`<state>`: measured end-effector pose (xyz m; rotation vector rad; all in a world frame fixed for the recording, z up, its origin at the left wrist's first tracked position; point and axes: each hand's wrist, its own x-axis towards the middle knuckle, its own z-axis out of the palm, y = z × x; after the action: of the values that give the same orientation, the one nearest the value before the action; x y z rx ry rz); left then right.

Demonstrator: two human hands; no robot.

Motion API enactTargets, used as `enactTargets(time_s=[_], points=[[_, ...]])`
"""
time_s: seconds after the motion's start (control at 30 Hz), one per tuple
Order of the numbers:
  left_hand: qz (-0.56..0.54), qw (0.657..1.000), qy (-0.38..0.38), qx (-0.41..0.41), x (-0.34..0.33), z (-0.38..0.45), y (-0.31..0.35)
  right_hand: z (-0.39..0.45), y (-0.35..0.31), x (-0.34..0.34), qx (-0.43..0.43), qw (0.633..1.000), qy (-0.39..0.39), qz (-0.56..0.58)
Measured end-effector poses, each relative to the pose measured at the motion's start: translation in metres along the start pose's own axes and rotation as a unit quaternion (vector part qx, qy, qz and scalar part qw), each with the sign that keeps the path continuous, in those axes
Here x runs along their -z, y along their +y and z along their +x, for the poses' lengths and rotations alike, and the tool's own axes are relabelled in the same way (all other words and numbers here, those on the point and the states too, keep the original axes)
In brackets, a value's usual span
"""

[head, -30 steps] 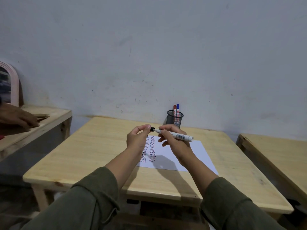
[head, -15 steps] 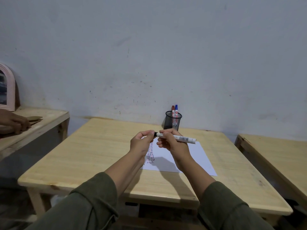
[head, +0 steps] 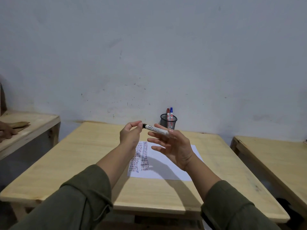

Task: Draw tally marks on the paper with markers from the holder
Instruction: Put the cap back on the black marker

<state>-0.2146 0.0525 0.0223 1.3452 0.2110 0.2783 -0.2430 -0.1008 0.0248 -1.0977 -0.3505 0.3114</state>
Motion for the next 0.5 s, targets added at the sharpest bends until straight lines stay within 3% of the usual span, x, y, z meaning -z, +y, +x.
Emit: enactTargets(time_s=[0.1,0.2,0.4,0.5], points=[[0.011,1.0,0.003,0.002,-0.003,0.018,0.007,0.013,-0.011,0.011,-0.015,1.0,-0.016,0.018],[0.04,0.998,-0.041,0.008,-0.011,0.036,0.012,0.028,-0.02,0.019,-0.025,0.999,-0.011,-0.019],[0.1,0.987,-0.121,-0.028,-0.043,0.073,0.02,0.071,-0.029,0.048,-0.015,0.972,0.086,-0.218],[0.159,0.976,-0.142,-0.05,-0.063,0.099,0.018,0.094,-0.037,0.068,0.008,0.958,0.153,-0.241]])
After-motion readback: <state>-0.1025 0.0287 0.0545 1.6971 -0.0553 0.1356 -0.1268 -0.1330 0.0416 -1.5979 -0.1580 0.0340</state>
